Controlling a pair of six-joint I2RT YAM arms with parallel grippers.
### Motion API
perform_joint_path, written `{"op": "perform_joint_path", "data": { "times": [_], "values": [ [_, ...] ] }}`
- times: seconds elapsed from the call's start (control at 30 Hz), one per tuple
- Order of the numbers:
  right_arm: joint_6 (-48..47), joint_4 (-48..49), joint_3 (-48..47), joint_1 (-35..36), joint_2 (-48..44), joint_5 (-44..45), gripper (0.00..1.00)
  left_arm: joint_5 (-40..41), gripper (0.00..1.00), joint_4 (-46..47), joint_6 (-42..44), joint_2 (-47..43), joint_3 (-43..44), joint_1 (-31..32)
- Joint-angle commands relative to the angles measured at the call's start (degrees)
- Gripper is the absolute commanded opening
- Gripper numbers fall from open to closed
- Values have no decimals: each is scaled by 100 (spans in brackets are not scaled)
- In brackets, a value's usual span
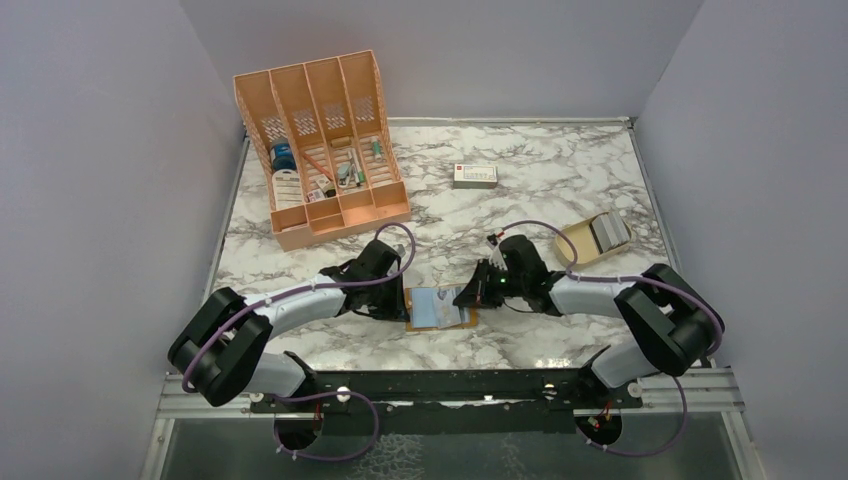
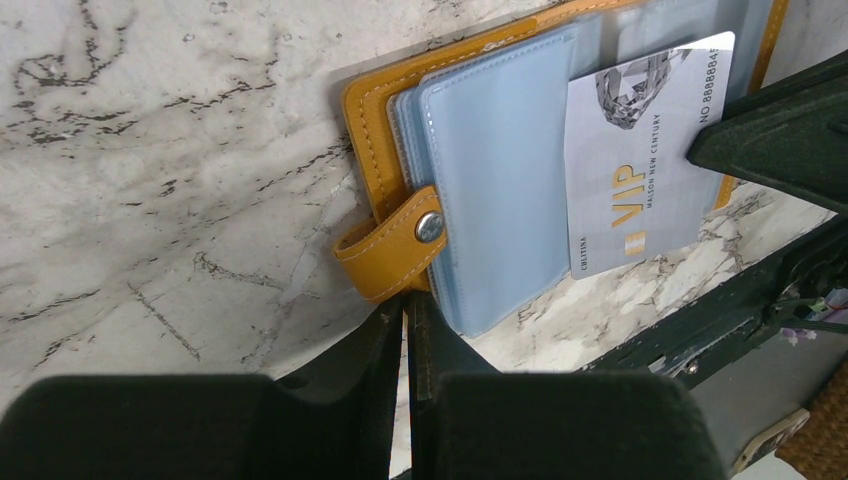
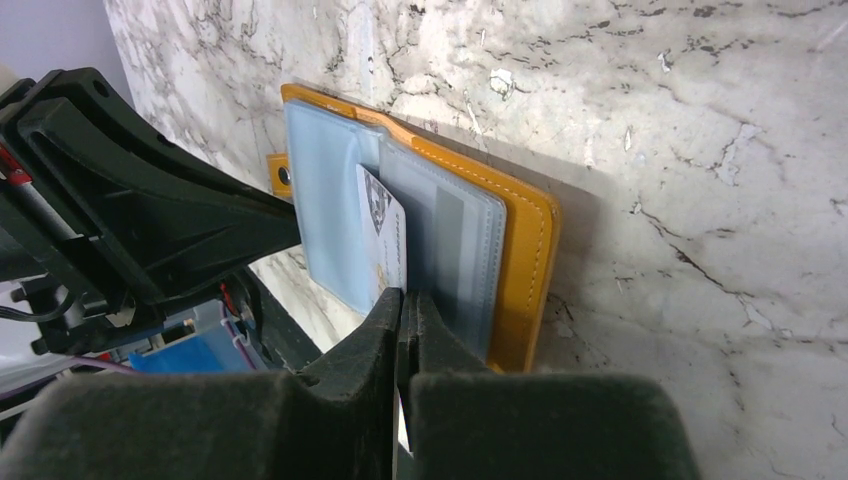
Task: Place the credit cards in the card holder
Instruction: Insert the credit card into the card holder.
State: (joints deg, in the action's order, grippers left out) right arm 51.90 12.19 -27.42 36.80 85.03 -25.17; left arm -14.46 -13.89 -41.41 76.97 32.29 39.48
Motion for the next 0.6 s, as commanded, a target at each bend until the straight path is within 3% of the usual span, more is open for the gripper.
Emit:
{"op": "perform_joint_path", "data": {
  "times": [0.0,0.57],
  "values": [
    [-49,301,97,36,172,-36,1,-132,10,185,80,55,-62,9],
    [-94,706,379,46,-222,636,1,-432,10,480,-155,75,-222,7]
  ]
}}
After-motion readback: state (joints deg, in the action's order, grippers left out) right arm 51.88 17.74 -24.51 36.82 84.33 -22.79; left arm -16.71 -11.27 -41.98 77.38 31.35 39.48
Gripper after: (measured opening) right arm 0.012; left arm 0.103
